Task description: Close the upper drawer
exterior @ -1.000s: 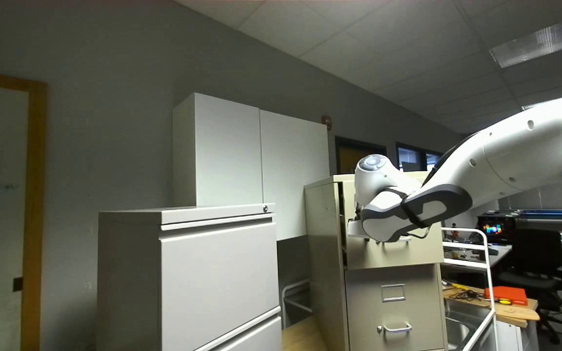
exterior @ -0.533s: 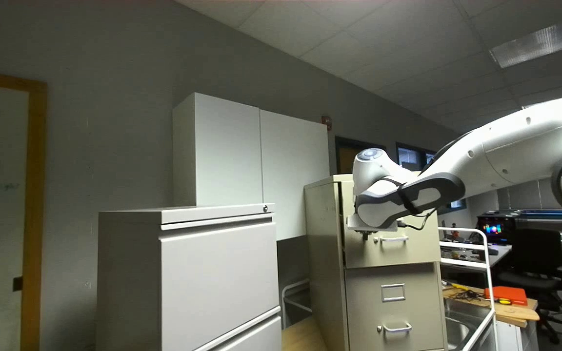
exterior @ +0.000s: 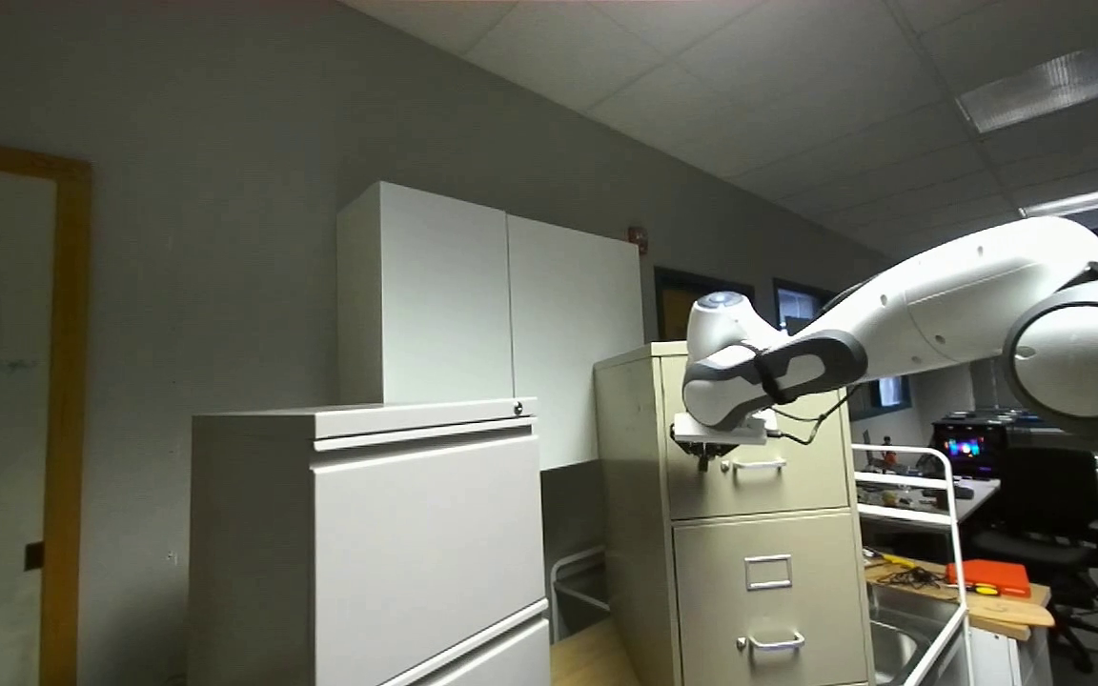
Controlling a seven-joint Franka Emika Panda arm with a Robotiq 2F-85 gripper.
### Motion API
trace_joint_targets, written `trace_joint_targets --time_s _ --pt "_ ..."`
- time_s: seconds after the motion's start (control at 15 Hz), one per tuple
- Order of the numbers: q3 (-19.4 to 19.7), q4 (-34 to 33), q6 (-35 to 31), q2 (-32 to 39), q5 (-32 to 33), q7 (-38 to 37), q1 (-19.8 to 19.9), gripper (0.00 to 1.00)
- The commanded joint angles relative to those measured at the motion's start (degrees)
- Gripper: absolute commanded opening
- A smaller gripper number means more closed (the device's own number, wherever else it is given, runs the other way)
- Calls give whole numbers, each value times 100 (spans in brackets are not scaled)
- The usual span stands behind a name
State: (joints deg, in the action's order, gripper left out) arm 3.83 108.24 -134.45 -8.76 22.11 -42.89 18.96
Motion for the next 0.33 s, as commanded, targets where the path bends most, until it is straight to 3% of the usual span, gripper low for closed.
trace_joint_targets --time_s 0.0,0.27 --pt "299 -889 -87 1002 -584 776 -315 0" --pt "398 -1170 418 1133 -870 1141 -446 0"
